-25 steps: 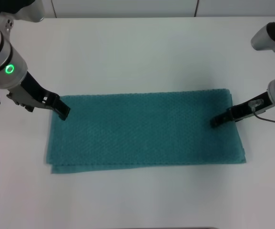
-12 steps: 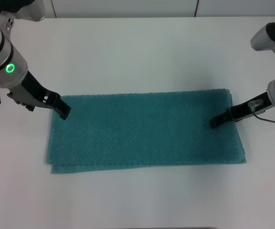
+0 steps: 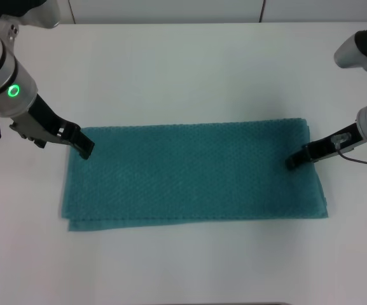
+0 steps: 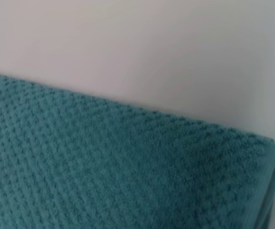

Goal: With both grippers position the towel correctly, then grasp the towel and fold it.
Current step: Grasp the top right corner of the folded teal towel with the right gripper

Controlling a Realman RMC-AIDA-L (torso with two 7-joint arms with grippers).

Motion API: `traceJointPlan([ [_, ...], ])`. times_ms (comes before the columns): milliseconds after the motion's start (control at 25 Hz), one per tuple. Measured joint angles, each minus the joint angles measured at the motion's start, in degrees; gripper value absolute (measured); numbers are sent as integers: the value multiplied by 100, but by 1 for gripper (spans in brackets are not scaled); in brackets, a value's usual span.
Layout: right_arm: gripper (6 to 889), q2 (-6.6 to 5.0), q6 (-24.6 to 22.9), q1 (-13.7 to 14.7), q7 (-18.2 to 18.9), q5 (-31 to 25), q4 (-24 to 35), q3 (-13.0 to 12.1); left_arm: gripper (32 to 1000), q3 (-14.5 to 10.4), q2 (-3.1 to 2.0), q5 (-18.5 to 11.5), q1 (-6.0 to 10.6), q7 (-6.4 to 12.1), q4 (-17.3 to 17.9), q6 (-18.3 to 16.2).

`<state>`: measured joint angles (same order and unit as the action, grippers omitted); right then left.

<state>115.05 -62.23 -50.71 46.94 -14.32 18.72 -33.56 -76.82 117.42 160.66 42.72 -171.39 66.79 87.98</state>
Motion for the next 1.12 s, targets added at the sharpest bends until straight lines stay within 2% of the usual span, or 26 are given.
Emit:
traceJointPlan([
  [80,486,0,0,0,0,0,-2,-25,918,0,0,0,0,0,0,0],
  [520,250,-4,3,0,-8,-3,4,-42,919,0,-5,-97,20,25,-123,-17],
  [760,215,-45,-58,0,-17,-37,37,-16,919,0,-14,-115,20,32,-131,-26],
  [840,395,-46,-58,0,-33,-30,41,-21,919,0,-15,-115,19,33,-132,-33],
  [1080,560,-42,4,-4,-52,2,5,-37,918,0,-18,-115,17,35,-132,-38],
  [1120,558,-39,4,-4,-53,6,5,-39,918,0,-18,-114,17,35,-132,-38],
])
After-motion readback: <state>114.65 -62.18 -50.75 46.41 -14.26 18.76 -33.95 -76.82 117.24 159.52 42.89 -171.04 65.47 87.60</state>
